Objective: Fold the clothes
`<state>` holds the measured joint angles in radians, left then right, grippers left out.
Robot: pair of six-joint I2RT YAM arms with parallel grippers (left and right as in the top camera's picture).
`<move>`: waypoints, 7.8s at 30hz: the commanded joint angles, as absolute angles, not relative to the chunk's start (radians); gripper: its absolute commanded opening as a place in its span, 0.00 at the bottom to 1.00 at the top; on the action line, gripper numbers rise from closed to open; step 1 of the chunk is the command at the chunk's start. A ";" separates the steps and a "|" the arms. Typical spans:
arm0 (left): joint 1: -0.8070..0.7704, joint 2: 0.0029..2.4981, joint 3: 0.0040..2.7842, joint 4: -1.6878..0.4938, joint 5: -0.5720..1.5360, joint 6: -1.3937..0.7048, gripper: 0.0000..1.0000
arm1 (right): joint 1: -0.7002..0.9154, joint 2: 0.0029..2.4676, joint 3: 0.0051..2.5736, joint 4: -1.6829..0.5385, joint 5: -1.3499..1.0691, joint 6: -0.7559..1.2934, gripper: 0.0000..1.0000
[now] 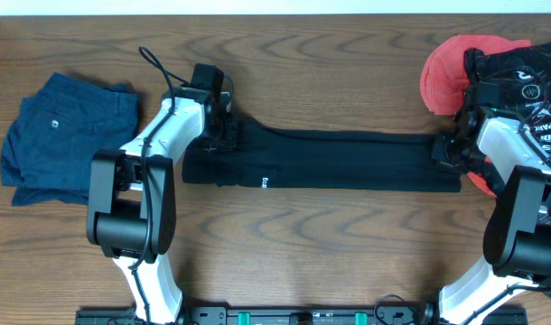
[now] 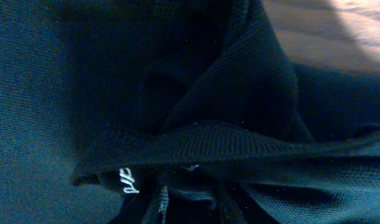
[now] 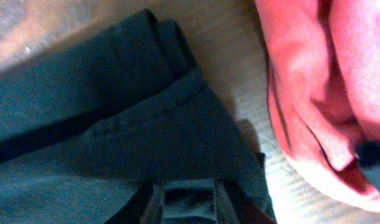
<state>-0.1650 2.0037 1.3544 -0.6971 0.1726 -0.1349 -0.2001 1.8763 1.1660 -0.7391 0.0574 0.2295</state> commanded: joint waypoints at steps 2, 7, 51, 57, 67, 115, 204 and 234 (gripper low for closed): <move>-0.101 2.038 1.344 -0.728 0.079 -0.145 0.29 | -0.233 1.810 1.192 -0.788 0.078 0.184 0.43; -0.088 2.038 1.344 -0.770 0.089 -0.144 0.29 | -0.245 1.778 1.193 -0.867 0.062 0.171 0.47; -0.089 1.841 1.351 -0.878 0.116 -0.144 0.33 | -0.284 1.860 1.096 -0.625 -0.141 0.172 0.01; -0.089 1.816 1.350 -0.937 0.116 -0.144 0.33 | -0.324 1.850 1.263 -0.754 -0.033 0.144 0.01; -0.089 1.816 1.350 -0.959 0.116 -0.144 0.33 | -0.155 1.850 1.387 -0.896 -0.045 0.133 0.01; -0.089 1.816 1.350 -0.961 0.123 -0.148 0.34 | 0.342 1.887 1.382 -0.637 -0.295 0.230 0.41; -0.089 1.816 1.350 -0.961 0.123 -0.148 0.34 | 0.514 1.842 1.356 -0.907 -0.087 0.028 0.03; -0.089 1.860 1.344 -0.876 0.208 -0.147 0.78 | 0.350 1.871 1.340 -0.888 0.176 0.344 0.29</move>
